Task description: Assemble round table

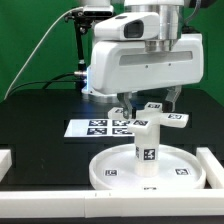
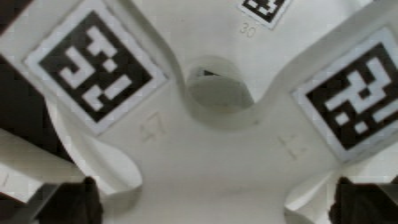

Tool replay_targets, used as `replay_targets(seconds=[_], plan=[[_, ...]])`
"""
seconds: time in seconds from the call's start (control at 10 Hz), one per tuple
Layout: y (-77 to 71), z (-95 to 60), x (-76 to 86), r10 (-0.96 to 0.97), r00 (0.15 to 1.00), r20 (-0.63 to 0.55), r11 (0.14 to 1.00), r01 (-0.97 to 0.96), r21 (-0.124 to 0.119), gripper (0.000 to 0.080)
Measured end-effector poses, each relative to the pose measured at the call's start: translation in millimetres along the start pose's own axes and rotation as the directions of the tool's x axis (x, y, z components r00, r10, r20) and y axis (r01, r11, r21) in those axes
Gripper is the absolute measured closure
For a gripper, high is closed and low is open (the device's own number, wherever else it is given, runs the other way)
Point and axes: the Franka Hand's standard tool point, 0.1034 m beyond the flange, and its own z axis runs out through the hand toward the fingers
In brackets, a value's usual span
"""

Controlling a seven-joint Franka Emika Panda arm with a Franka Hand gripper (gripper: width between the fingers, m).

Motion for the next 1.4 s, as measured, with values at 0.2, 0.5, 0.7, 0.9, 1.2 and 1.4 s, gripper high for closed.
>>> replay_targets(seconds=[0.2, 0.5, 0.7, 0.9, 1.2, 1.4], plan=[[-0.6, 2.1, -1.1, 0.045, 0.999, 0.005, 0.999, -0.045, 0.001, 0.0150], [-2.6, 1.3, 0.9, 0.087, 0.996, 0.005, 0.996, -0.087, 0.001, 0.0150], [-1.5, 3.5, -0.5, 0.097, 0.995, 0.008, 0.995, -0.097, 0.000, 0.0150], [-1.5, 5.5, -1.5, 0.101, 0.995, 0.012, 0.995, -0.101, 0.000, 0.0150], [-1.3, 5.6, -1.6, 0.120, 0.993, 0.011, 0.993, -0.120, 0.000, 0.0363], [-1.6, 5.7, -1.5, 0.171, 0.985, 0.011, 0.985, -0.171, 0.001, 0.0362]])
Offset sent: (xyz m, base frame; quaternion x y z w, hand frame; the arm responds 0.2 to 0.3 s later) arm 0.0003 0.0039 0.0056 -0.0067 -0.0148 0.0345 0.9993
